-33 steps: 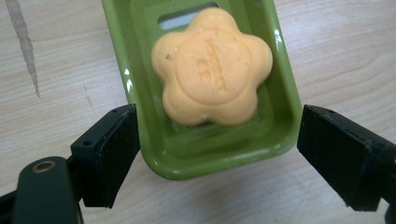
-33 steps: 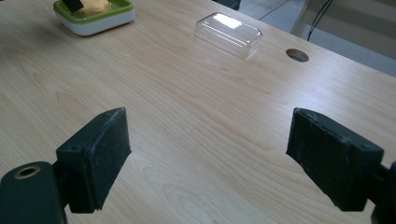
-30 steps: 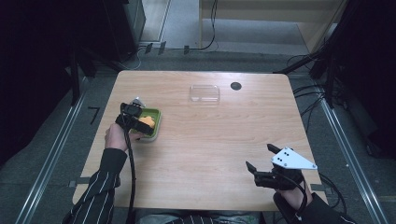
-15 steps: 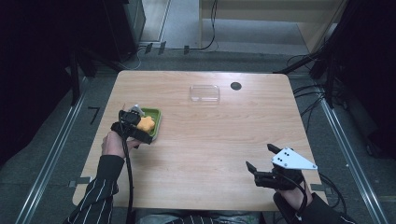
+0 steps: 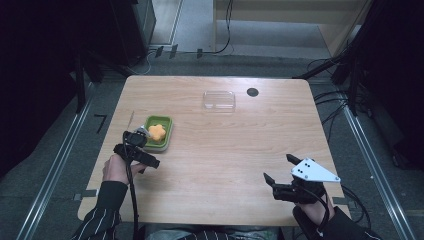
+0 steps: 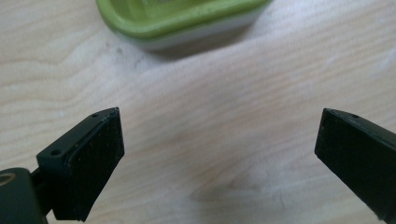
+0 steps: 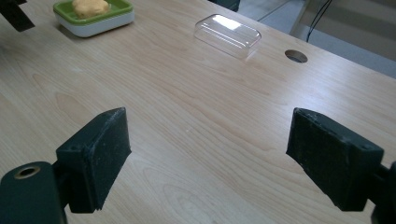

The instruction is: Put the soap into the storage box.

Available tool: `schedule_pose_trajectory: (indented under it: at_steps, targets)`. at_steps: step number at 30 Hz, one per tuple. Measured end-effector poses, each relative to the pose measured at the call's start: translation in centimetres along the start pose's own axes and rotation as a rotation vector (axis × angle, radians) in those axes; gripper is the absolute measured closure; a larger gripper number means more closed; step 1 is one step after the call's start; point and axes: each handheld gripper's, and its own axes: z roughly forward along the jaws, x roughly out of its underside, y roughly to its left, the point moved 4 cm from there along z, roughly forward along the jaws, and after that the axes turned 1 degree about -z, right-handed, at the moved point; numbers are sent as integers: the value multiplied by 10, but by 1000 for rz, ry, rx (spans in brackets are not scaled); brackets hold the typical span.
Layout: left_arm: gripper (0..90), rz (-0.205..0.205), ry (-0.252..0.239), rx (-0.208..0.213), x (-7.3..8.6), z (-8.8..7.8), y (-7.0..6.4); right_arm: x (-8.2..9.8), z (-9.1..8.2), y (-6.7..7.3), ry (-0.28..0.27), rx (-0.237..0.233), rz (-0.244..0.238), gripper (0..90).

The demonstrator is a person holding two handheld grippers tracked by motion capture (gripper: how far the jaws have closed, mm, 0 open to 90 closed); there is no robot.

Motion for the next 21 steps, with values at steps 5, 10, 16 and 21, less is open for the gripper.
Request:
schedule_pose_trajectory:
  at_steps: [5,10,16,21]
  targets:
    - [19,17,13,-3,17,1,-4,0,0,0,-1,1,-1,136]
    - [19,29,18,-10,25,1,-8,0,0,0,-1,1,-5,136]
    - [19,52,35,-8,38,1,-15,0,0,0,0,1,-5,136]
    - [19,67,30,-6,47,-1,-22,0,0,0,0,-1,-8,136]
